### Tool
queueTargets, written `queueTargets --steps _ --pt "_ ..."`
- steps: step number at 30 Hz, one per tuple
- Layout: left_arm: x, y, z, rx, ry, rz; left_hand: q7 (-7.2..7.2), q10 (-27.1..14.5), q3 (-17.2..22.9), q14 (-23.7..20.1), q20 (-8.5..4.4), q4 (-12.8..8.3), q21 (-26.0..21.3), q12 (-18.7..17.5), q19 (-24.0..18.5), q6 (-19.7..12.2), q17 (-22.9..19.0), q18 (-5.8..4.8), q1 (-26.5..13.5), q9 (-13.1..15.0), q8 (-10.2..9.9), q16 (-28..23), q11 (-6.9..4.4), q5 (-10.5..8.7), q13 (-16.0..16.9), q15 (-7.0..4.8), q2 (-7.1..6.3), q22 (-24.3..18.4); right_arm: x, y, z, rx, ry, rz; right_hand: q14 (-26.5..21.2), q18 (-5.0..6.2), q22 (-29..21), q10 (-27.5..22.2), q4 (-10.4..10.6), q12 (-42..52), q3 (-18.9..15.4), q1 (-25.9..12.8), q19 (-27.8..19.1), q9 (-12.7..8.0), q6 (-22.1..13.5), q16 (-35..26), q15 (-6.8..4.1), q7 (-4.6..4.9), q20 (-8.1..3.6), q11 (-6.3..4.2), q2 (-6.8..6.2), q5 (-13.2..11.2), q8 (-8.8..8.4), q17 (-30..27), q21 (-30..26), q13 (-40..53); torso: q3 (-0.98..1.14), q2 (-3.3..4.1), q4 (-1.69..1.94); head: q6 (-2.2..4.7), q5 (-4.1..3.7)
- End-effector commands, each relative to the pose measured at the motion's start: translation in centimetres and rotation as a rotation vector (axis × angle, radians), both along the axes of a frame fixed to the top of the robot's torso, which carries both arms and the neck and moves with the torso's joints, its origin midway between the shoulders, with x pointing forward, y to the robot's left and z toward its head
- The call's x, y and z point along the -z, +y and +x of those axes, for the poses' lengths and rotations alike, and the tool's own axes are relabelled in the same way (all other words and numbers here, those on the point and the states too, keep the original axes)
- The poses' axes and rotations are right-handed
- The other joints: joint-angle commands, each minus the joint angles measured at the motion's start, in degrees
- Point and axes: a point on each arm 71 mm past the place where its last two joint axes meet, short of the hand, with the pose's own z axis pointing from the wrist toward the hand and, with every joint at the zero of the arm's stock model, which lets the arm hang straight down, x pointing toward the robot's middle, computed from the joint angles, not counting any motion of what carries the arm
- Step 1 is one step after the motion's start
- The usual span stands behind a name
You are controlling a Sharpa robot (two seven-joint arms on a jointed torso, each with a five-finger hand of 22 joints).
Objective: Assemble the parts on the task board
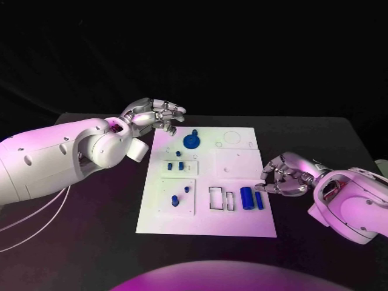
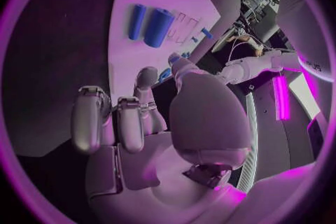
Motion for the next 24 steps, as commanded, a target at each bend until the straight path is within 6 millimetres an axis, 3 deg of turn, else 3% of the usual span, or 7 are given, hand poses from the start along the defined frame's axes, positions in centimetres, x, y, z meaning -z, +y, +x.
queueTargets --steps 1,3,9,12,24 --pt "-0.1 -0.2 -0.1 0.015 -0.002 -0.009 -0.09 -0.4 -0.3 -0.4 0.02 0.1 -0.4 0.2 0.2 -0.4 -0.1 0.62 -0.1 0.1 0.3 -0.1 -0.04 0.12 -0.1 0.0 0.29 -0.1 0.5 -0.1 -0.4 0.028 0.024 -0.067 3.7 -0.7 11.4 1.1 1.3 4.2 -2.0 0.9 1.6 0.4 0.3 0.5 -0.32 -0.24 -0.51 -0.07 0.0 -0.2 0.16 2.6 0.9 4.3 0.01 -0.05 -0.03 -0.09 -0.36" --pt "-0.1 -0.3 -0.1 0.016 -0.001 -0.009 -0.09 -0.4 -0.3 -0.4 0.02 0.1 -0.4 0.2 0.2 -0.4 -0.1 0.62 -0.1 0.1 0.3 -0.1 -0.04 0.12 -0.1 0.0 0.29 -0.1 0.8 0.0 -0.7 0.032 0.027 -0.075 3.9 -0.81 11.6 1.7 1.5 6.7 -3.4 1.1 1.7 0.6 0.5 0.9 -0.34 -0.27 -0.53 -0.1 0.37 -0.1 0.05 3.6 1.4 6.8 -0.05 -0.06 0.15 -0.15 -0.63" --pt "-0.1 -0.2 -0.2 0.016 0.0 -0.008 -0.09 -0.4 -0.3 -0.4 0.02 0.1 -0.4 0.2 0.2 -0.4 -0.1 0.62 -0.1 0.1 0.3 -0.1 -0.04 0.12 -0.1 0.0 0.29 -0.1 1.2 0.6 -1.2 0.032 0.034 -0.08 4.2 -1.03 11.9 3.8 1.6 13.9 -6.1 0.8 2.1 1.1 1.0 1.6 -0.42 -0.43 -0.59 -0.23 1.47 0.3 -0.1 5.3 2.6 13.7 -0.12 0.02 0.13 -0.21 -1.24" --pt "-0.1 -0.1 -0.2 0.014 0.0 -0.008 -0.1 -0.4 -0.3 -0.4 0.03 0.1 -0.5 0.3 0.3 -0.4 -0.1 0.61 -0.1 0.1 0.3 -0.1 -0.03 0.13 -0.1 0.01 0.28 -0.1 1.3 0.9 -1.2 0.026 0.034 -0.08 4.2 -1.07 11.9 4.3 1.7 16.0 -6.8 0.9 2.1 1.3 1.1 1.8 -0.44 -0.48 -0.61 -0.26 1.83 0.6 -0.19 5.8 2.8 15.6 -0.08 0.05 -0.04 -0.33 -1.21" --pt "-0.1 0.1 -0.3 0.014 0.002 -0.007 -0.1 -0.4 -0.3 -0.4 0.03 0.1 -0.5 0.3 0.3 -0.4 -0.1 0.61 -0.1 0.1 0.3 -0.1 -0.03 0.13 -0.1 0.01 0.28 -0.1 2.5 2.1 -1.4 0.002 0.06 -0.092 4.4 -1.17 12.0 5.2 1.7 19.6 -7.9 0.9 2.2 1.5 1.4 2.1 -0.49 -0.55 -0.65 -0.33 2.61 1.3 -0.39 6.7 3.3 18.9 -0.03 0.02 0.03 -0.55 -0.96"
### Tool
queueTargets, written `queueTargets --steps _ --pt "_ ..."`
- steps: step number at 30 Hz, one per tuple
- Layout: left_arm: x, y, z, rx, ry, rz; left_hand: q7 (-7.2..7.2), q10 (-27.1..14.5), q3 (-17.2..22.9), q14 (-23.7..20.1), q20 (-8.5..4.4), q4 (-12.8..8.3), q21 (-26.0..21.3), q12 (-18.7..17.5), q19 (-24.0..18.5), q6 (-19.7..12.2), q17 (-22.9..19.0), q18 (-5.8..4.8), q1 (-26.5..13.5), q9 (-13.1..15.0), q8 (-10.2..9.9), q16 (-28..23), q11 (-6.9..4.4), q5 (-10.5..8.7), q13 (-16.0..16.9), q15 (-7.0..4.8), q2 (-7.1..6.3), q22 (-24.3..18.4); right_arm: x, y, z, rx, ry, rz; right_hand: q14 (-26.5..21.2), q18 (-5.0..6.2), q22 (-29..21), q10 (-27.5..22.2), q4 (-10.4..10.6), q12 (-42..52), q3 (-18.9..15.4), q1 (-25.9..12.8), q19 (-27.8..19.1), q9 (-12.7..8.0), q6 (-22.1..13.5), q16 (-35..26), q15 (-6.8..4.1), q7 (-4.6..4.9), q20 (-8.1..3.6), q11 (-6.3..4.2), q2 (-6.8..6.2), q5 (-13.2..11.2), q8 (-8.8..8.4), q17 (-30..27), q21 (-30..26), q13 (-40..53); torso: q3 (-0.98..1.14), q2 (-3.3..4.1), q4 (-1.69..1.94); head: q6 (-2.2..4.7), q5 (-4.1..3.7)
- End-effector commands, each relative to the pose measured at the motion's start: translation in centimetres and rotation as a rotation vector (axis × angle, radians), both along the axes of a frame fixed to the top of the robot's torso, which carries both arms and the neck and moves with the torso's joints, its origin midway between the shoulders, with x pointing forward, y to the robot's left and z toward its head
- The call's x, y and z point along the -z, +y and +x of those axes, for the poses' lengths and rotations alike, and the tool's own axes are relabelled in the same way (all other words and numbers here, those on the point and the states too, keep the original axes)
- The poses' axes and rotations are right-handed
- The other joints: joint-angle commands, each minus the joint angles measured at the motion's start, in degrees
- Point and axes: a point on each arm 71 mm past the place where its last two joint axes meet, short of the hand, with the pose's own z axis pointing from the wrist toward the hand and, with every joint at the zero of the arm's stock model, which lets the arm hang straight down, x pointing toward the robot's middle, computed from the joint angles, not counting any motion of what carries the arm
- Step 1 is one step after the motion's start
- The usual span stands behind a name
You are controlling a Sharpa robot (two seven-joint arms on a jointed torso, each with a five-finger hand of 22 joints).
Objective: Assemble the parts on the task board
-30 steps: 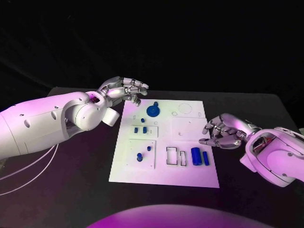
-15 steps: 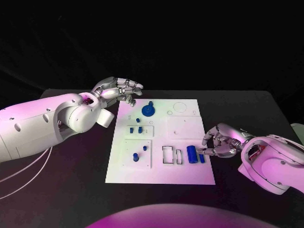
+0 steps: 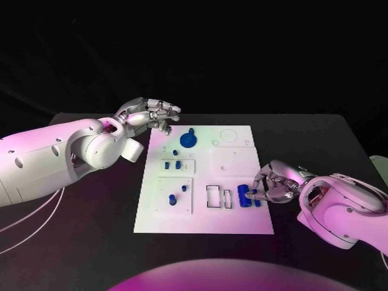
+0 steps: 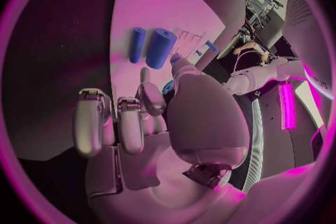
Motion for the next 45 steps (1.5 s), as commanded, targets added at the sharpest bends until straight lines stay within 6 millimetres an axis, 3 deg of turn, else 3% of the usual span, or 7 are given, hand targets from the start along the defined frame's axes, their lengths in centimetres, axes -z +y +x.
queueTargets --steps 1,10,15,26,34,45 --pt "-0.1 -0.2 -0.1 0.015 0.0 -0.008 -0.1 -0.4 -0.3 -0.4 0.03 0.1 -0.2 0.3 0.3 -0.4 0.0 0.62 -0.1 0.0 0.3 -0.1 -0.03 0.13 -0.1 0.01 0.28 -0.1 0.4 0.3 -0.1 -0.011 0.009 -0.026 4.4 -1.17 12.0 0.3 0.0 0.2 -0.5 -0.1 2.1 0.1 0.5 0.3 -0.5 -0.05 -0.48 0.16 0.67 0.4 -0.38 6.7 0.3 0.2 0.02 0.0 -0.04 -0.17 0.24" --pt "-0.1 -0.2 -0.1 0.017 0.002 -0.008 -0.1 -0.4 -0.3 -0.4 0.03 0.1 -0.2 0.3 0.3 -0.4 0.0 0.62 -0.1 0.0 0.3 -0.1 -0.03 0.13 -0.1 0.01 0.28 -0.1 1.5 1.4 -0.2 -0.029 0.034 -0.029 4.4 -1.21 12.1 0.3 0.0 0.5 -0.5 -0.1 2.1 0.1 0.5 0.4 -0.5 -0.05 -0.48 0.16 0.75 0.5 -0.4 6.9 0.5 0.5 0.04 0.0 0.09 -0.33 0.51" --pt "-0.1 -0.1 -0.2 0.016 0.003 -0.007 -0.1 -0.4 -0.3 -0.4 0.03 0.1 -0.2 0.3 0.3 -0.4 0.0 0.62 -0.1 0.0 0.3 -0.1 -0.03 0.13 -0.1 0.01 0.28 -0.1 2.2 1.8 -0.2 -0.03 0.05 -0.04 4.4 -1.19 12.1 0.3 0.0 0.6 -0.7 -0.3 2.1 0.2 0.6 0.4 -0.49 -0.05 -0.48 0.16 0.85 0.6 -0.42 6.9 0.4 0.6 0.02 -0.01 -0.04 -0.3 0.7" --pt "-0.1 -0.1 -0.2 0.022 0.006 -0.008 -0.11 -0.5 -0.3 -0.5 0.03 0.1 -0.3 0.3 0.3 -0.5 -0.1 0.62 -0.2 0.1 0.4 -0.1 -0.04 0.18 -0.1 0.01 0.29 -0.1 2.9 2.6 0.2 -0.021 0.06 -0.043 4.4 -1.25 12.2 0.6 -0.1 2.1 -0.4 0.0 2.2 0.4 1.1 0.5 -0.55 -0.19 -0.5 0.05 2.01 1.0 -0.42 7.1 0.8 2.0 -0.02 -0.04 0.01 -0.41 0.97" --pt "-0.1 -0.1 -0.2 0.022 0.007 -0.007 -0.11 -0.5 -0.3 -0.5 0.03 0.1 -0.3 0.3 0.3 -0.5 -0.1 0.62 -0.2 0.1 0.4 -0.1 -0.04 0.18 -0.1 0.01 0.29 -0.1 2.7 3.1 0.1 0.0 0.041 0.001 4.6 -1.42 12.4 1.7 -0.3 5.3 1.9 2.7 2.4 0.8 2.9 0.7 -1.02 -0.86 -0.87 -0.54 3.02 4.6 -0.31 7.8 1.7 4.9 -0.05 -0.05 -0.02 -0.33 1.2" --pt "-0.1 -0.1 -0.2 0.022 0.008 -0.007 -0.11 -0.5 -0.3 -0.5 0.03 0.1 -0.3 0.3 0.3 -0.5 -0.1 0.62 -0.2 0.1 0.4 -0.1 -0.04 0.18 -0.1 0.01 0.29 -0.1 0.6 3.3 -0.4 0.024 -0.022 0.072 4.7 -1.63 12.7 2.8 -0.2 7.7 4.5 3.7 2.8 1.2 4.4 1.0 -1.54 -1.52 -1.36 -1.15 3.28 7.1 -0.24 8.8 2.8 7.0 -0.05 -0.18 -0.07 0.01 1.11"
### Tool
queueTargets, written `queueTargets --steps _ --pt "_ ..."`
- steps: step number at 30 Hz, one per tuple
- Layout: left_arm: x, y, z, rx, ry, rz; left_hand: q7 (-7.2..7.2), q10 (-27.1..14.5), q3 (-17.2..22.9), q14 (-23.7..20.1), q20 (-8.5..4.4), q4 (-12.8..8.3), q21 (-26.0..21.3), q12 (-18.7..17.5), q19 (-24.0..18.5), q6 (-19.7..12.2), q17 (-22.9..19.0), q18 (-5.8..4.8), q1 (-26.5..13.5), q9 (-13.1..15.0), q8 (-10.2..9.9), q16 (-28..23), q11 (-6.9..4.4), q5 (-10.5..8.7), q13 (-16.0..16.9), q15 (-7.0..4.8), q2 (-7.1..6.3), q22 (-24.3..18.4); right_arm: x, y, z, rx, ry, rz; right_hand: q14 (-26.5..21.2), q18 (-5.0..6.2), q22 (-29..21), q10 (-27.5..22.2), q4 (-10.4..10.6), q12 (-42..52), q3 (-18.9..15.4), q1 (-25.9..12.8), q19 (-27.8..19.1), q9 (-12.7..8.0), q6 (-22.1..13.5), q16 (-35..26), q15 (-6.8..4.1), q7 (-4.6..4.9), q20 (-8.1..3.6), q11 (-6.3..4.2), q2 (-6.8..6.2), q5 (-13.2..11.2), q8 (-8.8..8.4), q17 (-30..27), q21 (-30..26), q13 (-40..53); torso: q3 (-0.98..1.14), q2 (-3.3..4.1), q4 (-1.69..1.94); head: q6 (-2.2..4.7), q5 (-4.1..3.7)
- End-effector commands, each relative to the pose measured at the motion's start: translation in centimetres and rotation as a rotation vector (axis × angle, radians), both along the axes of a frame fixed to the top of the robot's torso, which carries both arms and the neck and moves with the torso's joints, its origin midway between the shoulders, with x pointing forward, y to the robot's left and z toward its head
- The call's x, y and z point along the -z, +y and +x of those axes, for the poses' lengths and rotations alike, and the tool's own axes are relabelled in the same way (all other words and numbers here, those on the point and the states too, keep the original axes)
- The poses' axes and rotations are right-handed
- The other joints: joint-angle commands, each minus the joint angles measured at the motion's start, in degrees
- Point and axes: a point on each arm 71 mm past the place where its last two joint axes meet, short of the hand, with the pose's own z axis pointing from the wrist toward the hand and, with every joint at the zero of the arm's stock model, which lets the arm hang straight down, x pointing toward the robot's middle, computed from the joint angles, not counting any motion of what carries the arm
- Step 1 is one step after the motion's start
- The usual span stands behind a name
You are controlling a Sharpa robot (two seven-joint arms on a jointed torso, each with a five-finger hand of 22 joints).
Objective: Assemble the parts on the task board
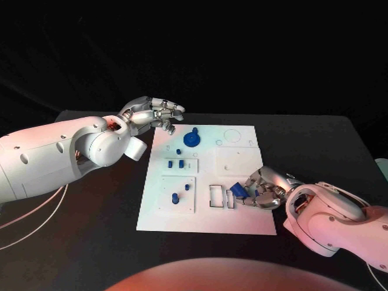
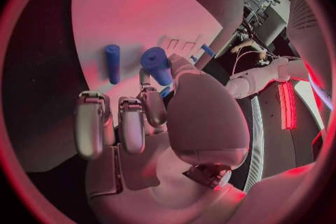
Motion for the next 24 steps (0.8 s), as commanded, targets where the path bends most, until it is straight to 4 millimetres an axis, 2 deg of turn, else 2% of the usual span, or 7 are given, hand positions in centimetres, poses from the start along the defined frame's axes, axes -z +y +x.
queueTargets --steps 1,7,12,15,19,21,24 --pt "-0.1 -0.3 0.0 0.018 0.0 -0.01 -0.11 -0.5 -0.3 -0.5 0.03 0.1 -0.3 0.3 0.3 -0.5 -0.1 0.61 -0.2 0.1 0.4 -0.1 -0.04 0.18 -0.1 0.01 0.29 -0.1 -1.0 0.0 0.1 0.026 -0.037 0.032 4.8 -0.77 12.7 0.3 -0.1 0.3 0.6 0.9 3.0 0.9 1.6 0.3 -0.33 -1.37 -0.36 -0.06 0.37 0.6 0.42 8.9 0.3 0.5 0.03 -0.03 -0.02 0.26 -0.13" --pt "-0.1 -0.4 0.0 0.022 0.001 -0.01 -0.11 -0.5 -0.3 -0.5 0.03 0.1 -0.3 0.3 0.3 -0.5 -0.1 0.61 -0.2 0.1 0.4 -0.1 -0.04 0.18 -0.1 0.01 0.29 -0.1 -2.3 0.4 0.6 0.022 -0.053 0.045 4.8 -0.79 12.7 0.3 -0.1 0.4 1.2 1.0 3.0 0.9 1.7 0.4 -0.4 -1.44 -0.43 -0.13 0.44 1.0 0.35 9.0 0.4 0.5 -0.03 0.01 -0.01 0.53 -0.25" --pt "0.0 -0.4 0.0 0.024 0.002 -0.011 -0.11 -0.6 -0.3 -0.5 0.02 0.1 -0.4 0.4 0.3 -0.5 -0.1 0.62 -0.2 0.1 0.4 -0.1 -0.04 0.27 -0.1 0.01 0.31 -0.1 -2.4 1.2 0.7 -0.003 -0.018 0.041 4.8 -0.77 12.6 0.3 0.0 0.3 1.3 0.9 3.0 0.9 1.7 0.3 -0.41 -1.39 -0.45 -0.11 0.43 1.1 0.29 8.9 0.3 0.5 -0.05 0.11 0.06 0.49 -0.24" --pt "0.0 -0.5 0.0 0.024 0.002 -0.011 -0.11 -0.6 -0.3 -0.5 0.02 0.1 -0.4 0.4 0.3 -0.5 -0.1 0.62 -0.2 0.1 0.4 -0.1 -0.04 0.27 -0.1 0.01 0.31 -0.1 -2.1 2.1 0.7 -0.03 0.021 0.039 4.7 -0.69 12.5 0.1 0.1 0.0 1.7 -0.3 2.8 0.9 1.7 0.2 -0.34 -1.27 -0.45 0.0 0.41 0.5 0.09 8.7 -0.1 0.3 -0.03 0.12 -0.1 0.41 -0.08" --pt "0.0 -0.6 0.0 0.029 0.003 -0.012 -0.11 -0.6 -0.3 -0.5 0.02 0.1 -0.4 0.4 0.3 -0.5 -0.1 0.62 -0.2 0.1 0.4 -0.1 -0.04 0.27 -0.1 0.01 0.31 -0.1 -1.8 3.4 0.6 -0.068 0.061 0.036 4.7 -0.66 12.5 0.0 0.1 -0.2 2.1 -2.2 2.7 1.0 1.8 0.2 -0.24 -1.15 -0.38 0.11 0.37 -0.4 -0.13 8.5 -0.2 0.2 -0.05 0.09 0.14 0.36 -0.29" --pt "0.0 -0.7 0.0 0.03 0.003 -0.013 -0.11 -0.6 -0.3 -0.5 0.02 0.1 -0.4 0.4 0.3 -0.5 -0.1 0.62 -0.2 0.1 0.4 -0.1 -0.04 0.27 -0.1 0.01 0.31 -0.1 -1.7 3.9 0.6 -0.083 0.074 0.035 4.7 -0.65 12.5 0.1 0.2 -0.3 2.1 -3.6 2.7 1.2 2.0 0.2 -0.21 -1.14 -0.34 0.14 0.26 -0.6 -0.17 8.6 -0.3 0.3 -0.1 0.03 0.17 0.26 -0.29" --pt "0.0 -0.7 0.0 0.031 0.002 -0.013 -0.11 -0.6 -0.3 -0.5 0.02 0.1 -0.4 0.4 0.3 -0.5 -0.1 0.62 -0.2 0.1 0.4 -0.1 -0.04 0.27 -0.1 0.01 0.31 -0.1 -1.6 4.5 0.6 -0.098 0.084 0.03 4.7 -0.64 12.5 0.1 0.1 -0.2 2.1 -4.8 2.7 1.4 2.3 0.2 -0.22 -1.22 -0.33 0.1 0.08 -1.4 -0.1 8.6 -0.3 0.4 -0.05 0.09 0.09 0.24 -0.18"
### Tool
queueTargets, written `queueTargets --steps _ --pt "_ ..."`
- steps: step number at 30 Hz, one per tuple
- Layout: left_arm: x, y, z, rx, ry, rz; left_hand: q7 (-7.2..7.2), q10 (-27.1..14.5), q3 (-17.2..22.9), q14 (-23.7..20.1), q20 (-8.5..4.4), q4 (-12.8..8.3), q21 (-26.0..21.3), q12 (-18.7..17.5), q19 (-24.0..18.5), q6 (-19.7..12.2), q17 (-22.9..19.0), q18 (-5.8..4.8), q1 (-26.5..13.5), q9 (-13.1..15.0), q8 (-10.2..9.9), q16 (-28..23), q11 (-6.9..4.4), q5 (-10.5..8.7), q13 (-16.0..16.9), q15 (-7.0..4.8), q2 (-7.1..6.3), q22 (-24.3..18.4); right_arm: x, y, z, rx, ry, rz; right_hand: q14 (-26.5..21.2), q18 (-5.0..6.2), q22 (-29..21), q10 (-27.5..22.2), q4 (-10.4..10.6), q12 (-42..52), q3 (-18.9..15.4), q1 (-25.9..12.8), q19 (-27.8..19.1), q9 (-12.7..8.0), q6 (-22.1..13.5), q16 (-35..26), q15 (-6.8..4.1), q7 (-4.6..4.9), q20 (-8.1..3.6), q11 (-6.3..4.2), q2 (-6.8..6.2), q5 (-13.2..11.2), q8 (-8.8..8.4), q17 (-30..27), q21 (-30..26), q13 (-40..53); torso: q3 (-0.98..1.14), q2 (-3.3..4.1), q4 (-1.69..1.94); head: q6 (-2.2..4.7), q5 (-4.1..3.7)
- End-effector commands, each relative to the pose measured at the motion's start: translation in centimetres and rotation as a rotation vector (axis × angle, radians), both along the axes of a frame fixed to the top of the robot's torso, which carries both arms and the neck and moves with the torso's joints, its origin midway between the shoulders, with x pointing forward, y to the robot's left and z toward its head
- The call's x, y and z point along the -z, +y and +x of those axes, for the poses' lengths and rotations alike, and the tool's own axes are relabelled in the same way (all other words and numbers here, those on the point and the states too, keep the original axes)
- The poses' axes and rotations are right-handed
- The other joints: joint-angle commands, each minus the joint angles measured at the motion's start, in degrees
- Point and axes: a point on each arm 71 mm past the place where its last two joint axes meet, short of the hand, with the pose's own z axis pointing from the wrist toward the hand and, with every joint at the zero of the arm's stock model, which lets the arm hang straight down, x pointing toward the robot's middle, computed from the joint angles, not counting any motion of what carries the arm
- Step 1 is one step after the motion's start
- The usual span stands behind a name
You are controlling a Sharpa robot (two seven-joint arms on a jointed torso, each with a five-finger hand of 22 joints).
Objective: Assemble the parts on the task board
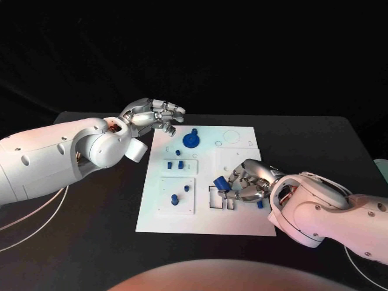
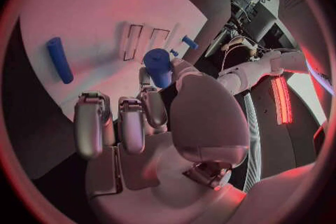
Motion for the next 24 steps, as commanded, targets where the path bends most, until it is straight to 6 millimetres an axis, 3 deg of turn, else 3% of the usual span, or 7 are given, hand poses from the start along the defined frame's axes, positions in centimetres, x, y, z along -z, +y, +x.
queueTargets --steps 1,24 --pt "-0.1 -0.3 -0.08 0.02 -0.001 -0.011 0.1 -0.6 -0.3 -0.5 0.03 0.1 -0.4 0.2 0.3 -0.3 -0.1 0.61 -0.2 0.1 0.2 -0.1 -0.04 0.27 -0.1 0.01 0.31 0.0 0.46 0.49 -0.21 -0.036 0.059 -0.03 4.7 -0.65 12.5 0.1 0.0 -0.2 0.0 -1.0 2.7 1.4 2.1 0.2 -0.24 -1.63 -0.34 0.03 -0.5 -0.7 -0.04 8.6 -0.2 0.4 0.0 0.0 -0.01 -0.06 0.05" --pt "-0.1 -0.32 -0.15 0.028 0.003 -0.012 0.11 -0.6 -0.3 -0.5 0.03 0.1 -0.5 0.3 0.4 -0.5 -0.1 0.61 -0.1 0.1 0.2 0.0 -0.03 0.39 -0.1 0.01 0.3 -0.1 1.17 1.0 0.3 -0.079 0.067 -0.095 4.8 -0.6 12.4 0.8 0.0 1.2 0.1 -4.8 2.6 2.3 3.4 0.3 -0.49 -2.04 -0.52 -0.29 -0.04 -1.2 0.41 9.1 -0.4 1.7 0.11 0.07 -0.12 -0.53 0.39"
